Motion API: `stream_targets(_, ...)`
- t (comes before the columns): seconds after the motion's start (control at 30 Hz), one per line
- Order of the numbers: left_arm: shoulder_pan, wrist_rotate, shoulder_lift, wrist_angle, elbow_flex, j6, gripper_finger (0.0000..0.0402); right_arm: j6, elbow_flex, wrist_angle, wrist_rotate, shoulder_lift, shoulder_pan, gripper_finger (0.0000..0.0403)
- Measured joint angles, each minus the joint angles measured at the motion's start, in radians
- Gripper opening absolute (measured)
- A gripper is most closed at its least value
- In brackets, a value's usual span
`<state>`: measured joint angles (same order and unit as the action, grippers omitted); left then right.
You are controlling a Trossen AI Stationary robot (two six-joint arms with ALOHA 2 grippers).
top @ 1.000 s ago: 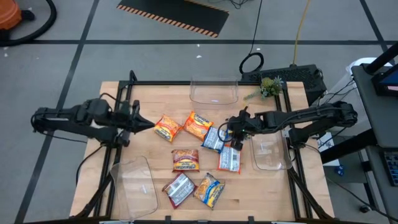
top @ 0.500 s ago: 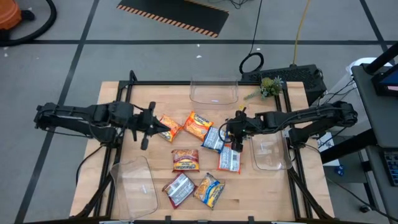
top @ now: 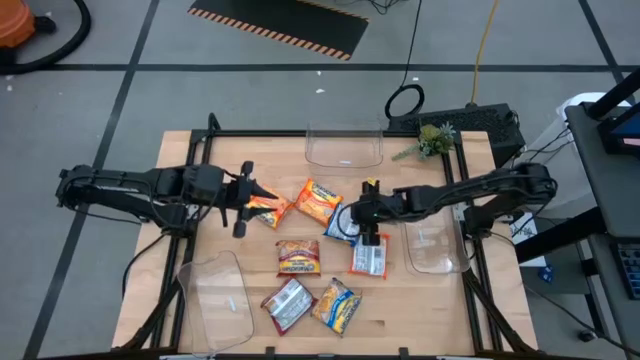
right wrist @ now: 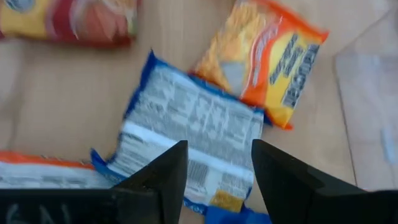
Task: Sort Maruchan noodles
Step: Put the top blue noodle pack into the top transparent bin
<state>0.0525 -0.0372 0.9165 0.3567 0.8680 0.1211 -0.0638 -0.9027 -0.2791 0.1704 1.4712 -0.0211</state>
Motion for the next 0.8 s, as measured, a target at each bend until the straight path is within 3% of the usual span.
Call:
stream_targets(0.17, 0.000, -0.002, 0.000, 0.041, 0.000, -0.001, 0.0165, 0.040, -0.004, -0.036, -0.120, 0.005, 0.034, 0.0202)
stream_targets(0.33, 0.000, -0.016, 0.000, 0.052, 0.000, 0.001, 0.0166, 0.025, 0.011, -0.053, -0.039, 0.005, 0.041, 0.0230)
stream_targets(0.5, 0.000, -0.017, 0.000, 0.052, 0.000, 0.005, 0.0166, 0.044, 0.039, -0.054, -0.095, 0.005, 0.067, 0.0239)
stream_targets(0.8, 0.000, -0.018, 0.000, 0.028, 0.000, 0.006, 0.0166, 0.009, 0.110, -0.025, -0.096, 0.005, 0.098, 0.0227)
